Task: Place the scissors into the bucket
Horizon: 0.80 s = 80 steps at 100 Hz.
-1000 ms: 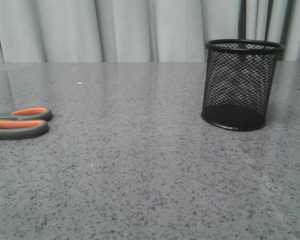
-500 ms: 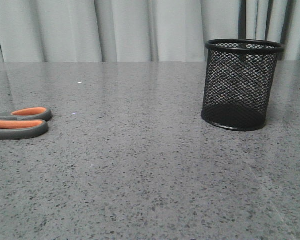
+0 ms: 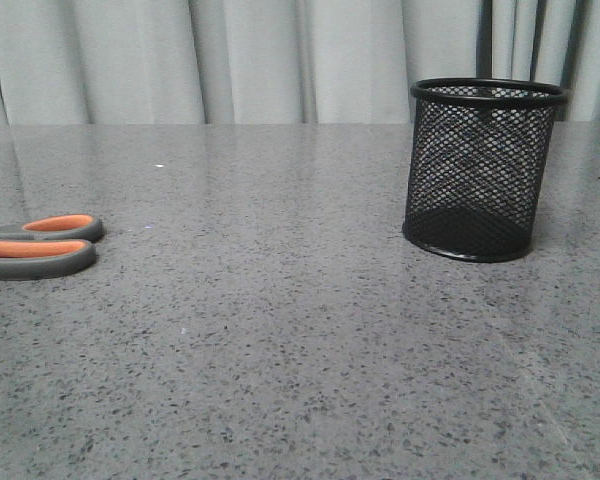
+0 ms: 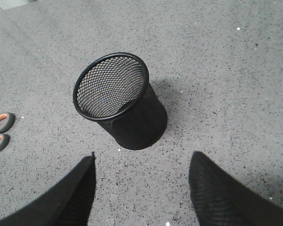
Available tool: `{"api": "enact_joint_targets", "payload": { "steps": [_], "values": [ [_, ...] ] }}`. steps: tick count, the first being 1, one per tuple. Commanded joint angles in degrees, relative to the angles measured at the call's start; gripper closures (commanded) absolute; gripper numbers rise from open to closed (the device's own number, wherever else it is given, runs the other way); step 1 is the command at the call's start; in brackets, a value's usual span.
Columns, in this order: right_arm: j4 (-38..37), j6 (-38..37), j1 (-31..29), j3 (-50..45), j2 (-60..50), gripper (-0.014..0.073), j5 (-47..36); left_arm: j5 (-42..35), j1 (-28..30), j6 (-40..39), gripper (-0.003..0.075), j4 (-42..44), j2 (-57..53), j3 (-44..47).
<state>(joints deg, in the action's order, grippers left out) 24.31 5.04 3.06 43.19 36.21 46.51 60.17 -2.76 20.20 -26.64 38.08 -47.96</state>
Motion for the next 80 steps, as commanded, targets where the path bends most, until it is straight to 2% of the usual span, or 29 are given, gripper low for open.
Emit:
{"api": "enact_joint_targets", "payload": {
  "steps": [1, 39, 47, 63, 80],
  "values": [
    [1.1, 0.7, 0.0, 1.8, 0.5, 0.0198, -3.3, 0.3, 0.2, 2.2, 0.0344, -3.0, 3.3, -3.3],
    [1.1, 2.9, 0.0, 1.8, 0.5, 0.0198, -1.4, 9.8, 0.2, 20.3, 0.0344, -0.6, 21.8, -17.3],
    [1.1, 3.1, 0.0, 1.8, 0.5, 0.0198, -1.2, 11.6, 0.2, 26.7, 0.0344, 0.1, 25.6, -19.5],
    [1.1, 3.1, 0.0, 1.8, 0.5, 0.0198, -0.8, 11.7, 0.2, 39.7, 0.0344, 0.1, 30.8, -21.3],
    [1.1, 3.7, 0.0, 1.8, 0.5, 0.0198, -0.8, 11.7, 0.1, 47.0, 0.0346, 0.2, 35.0, -22.1]
  ]
}}
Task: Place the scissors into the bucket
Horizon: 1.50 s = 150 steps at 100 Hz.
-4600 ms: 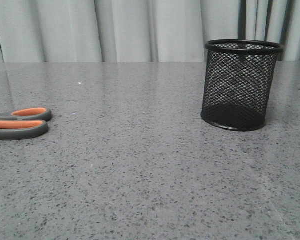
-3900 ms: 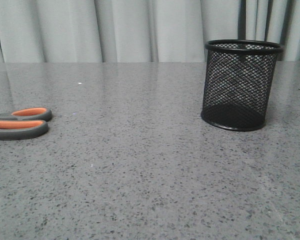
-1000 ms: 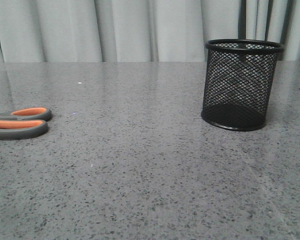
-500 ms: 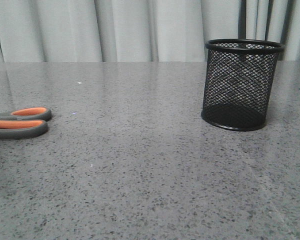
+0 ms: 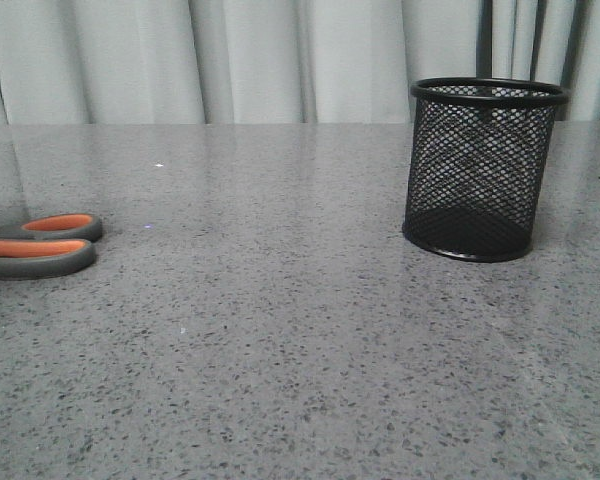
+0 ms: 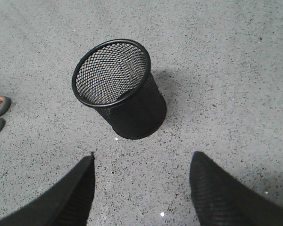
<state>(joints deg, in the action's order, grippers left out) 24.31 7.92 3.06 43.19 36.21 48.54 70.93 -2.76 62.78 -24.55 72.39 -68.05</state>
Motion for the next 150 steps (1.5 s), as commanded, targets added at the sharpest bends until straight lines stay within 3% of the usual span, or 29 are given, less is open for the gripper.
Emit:
{"api": "enact_joint_targets", "payload": {
  "steps": [1, 25, 63, 137, 150],
  "values": [
    [1.1, 0.8, 0.0, 1.8, 0.5, 0.0198, -2.9, 0.9, 0.0, 4.8, 0.0346, -1.9, 0.9, -2.0],
    [1.1, 0.8, 0.0, 1.8, 0.5, 0.0198, -2.9, 0.9, -3.5, 14.1, 0.0346, 4.4, 5.5, -2.0],
    [1.1, 0.8, 0.0, 1.5, 0.5, 0.0198, -2.5, -0.1, -8.5, 15.7, 0.0345, 13.2, 13.1, -2.1],
    [1.1, 0.8, 0.0, 1.5, 0.5, 0.0198, -2.2, -4.1, -8.5, 21.9, 0.0346, 10.4, 20.9, -2.1],
    [1.1, 0.8, 0.0, 1.5, 0.5, 0.0198, -2.2, -4.1, -8.5, 22.6, 0.0404, 10.3, 21.0, -2.1]
  ]
}}
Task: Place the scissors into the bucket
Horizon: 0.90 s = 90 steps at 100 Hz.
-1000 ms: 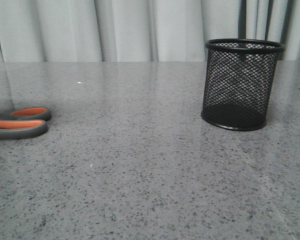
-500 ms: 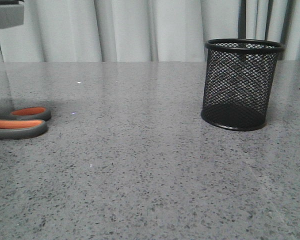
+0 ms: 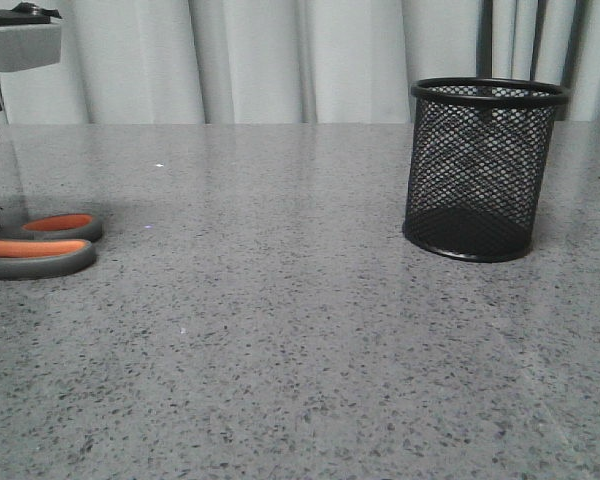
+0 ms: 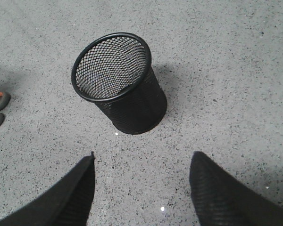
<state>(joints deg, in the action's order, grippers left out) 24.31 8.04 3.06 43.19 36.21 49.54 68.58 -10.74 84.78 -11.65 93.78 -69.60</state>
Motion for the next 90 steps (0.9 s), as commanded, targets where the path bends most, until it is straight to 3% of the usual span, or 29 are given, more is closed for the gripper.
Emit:
{"api": "enact_joint_targets", "payload": {
  "steps": [1, 9, 26, 45, 70, 90],
  "values": [
    [1.1, 0.7, 0.0, 1.5, 0.5, 0.0198, -3.2, -1.7, -0.6, 0.6, 0.0409, -2.6, -0.3, -0.6],
    [1.1, 0.7, 0.0, 1.5, 0.5, 0.0198, -3.2, -1.7, -0.6, 0.6, 0.0489, -2.6, -0.3, -0.6],
    [1.1, 0.7, 0.0, 1.5, 0.5, 0.0198, -3.1, -1.7, -0.6, 0.2, 0.0742, -4.4, -0.3, -0.6],
    [1.0, 0.7, 0.0, 1.5, 0.5, 0.0198, -2.2, -0.8, -0.6, -4.0, 0.0741, -4.6, -0.8, -1.9],
    [1.5, 0.7, 0.0, 1.5, 0.5, 0.0198, -2.1, 2.3, -1.2, -7.5, 0.0741, -5.8, -6.5, -10.5],
    [12.4, 6.7, 0.0, 1.9, 0.5, 0.0198, -3.1, 3.2, -1.2, -11.5, 0.0741, -5.2, -11.8, -17.8]
  ]
}}
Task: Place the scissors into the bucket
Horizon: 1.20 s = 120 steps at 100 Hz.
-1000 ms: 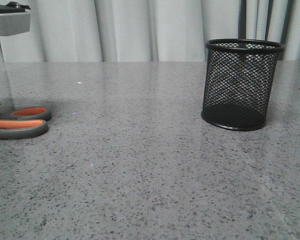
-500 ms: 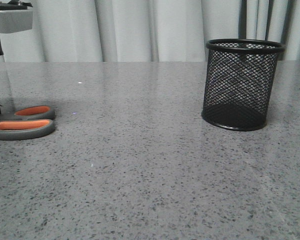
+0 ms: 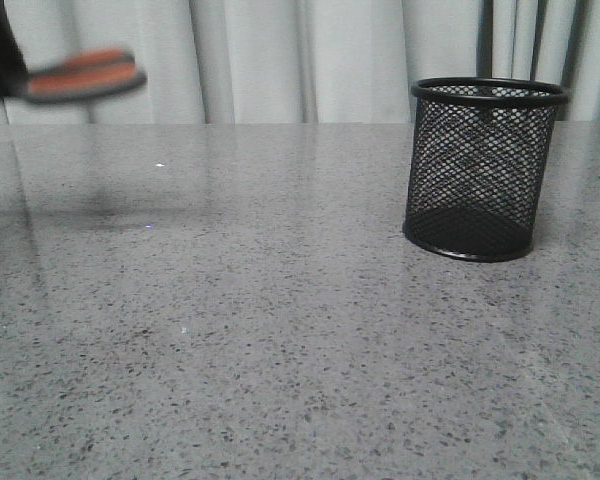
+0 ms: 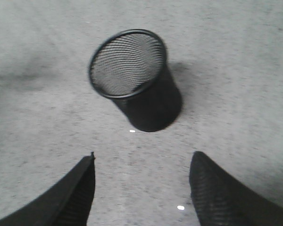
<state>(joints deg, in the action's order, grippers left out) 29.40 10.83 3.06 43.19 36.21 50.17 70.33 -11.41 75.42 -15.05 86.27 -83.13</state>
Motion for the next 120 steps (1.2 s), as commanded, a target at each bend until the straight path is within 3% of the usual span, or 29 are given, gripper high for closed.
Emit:
{"api": "enact_joint_targets", "payload": {
  "steps": [1, 12, 34, 45, 77, 95, 120],
  "values": [
    [7.9, 4.2, 0.0, 1.9, 0.5, 0.0198, -4.0, 1.5, -0.5, -2.3, 0.0741, -1.8, -4.7, -4.5],
    [15.4, 9.0, 0.0, 2.9, 0.5, 0.0198, -4.5, 1.4, -0.9, -2.9, 0.0741, -1.8, -8.1, -7.2],
    [20.4, 10.9, 0.0, 6.1, 1.1, 0.0198, -4.8, 1.1, -7.1, -6.5, 0.0741, -0.2, -12.9, -11.2],
    [25.7, 14.1, 0.0, 7.7, 2.5, 0.0198, -4.1, -0.1, -12.5, -14.3, 0.0741, 0.0, -13.4, -13.0],
    [41.9, 23.3, 0.0, 8.6, 6.1, 0.0198, -0.6, -7.0, -33.3, -22.4, 0.0741, 11.7, -12.3, -14.0],
    [43.4, 23.5, 0.0, 8.6, 6.6, 0.0198, -0.1, -8.6, -42.7, -26.0, 0.0741, 16.6, -10.1, -14.0],
    [43.7, 23.5, 0.0, 8.6, 7.3, 0.0198, 1.1, -13.2, -49.6, -29.2, 0.0741, 19.5, -6.9, -14.0]
  ]
}}
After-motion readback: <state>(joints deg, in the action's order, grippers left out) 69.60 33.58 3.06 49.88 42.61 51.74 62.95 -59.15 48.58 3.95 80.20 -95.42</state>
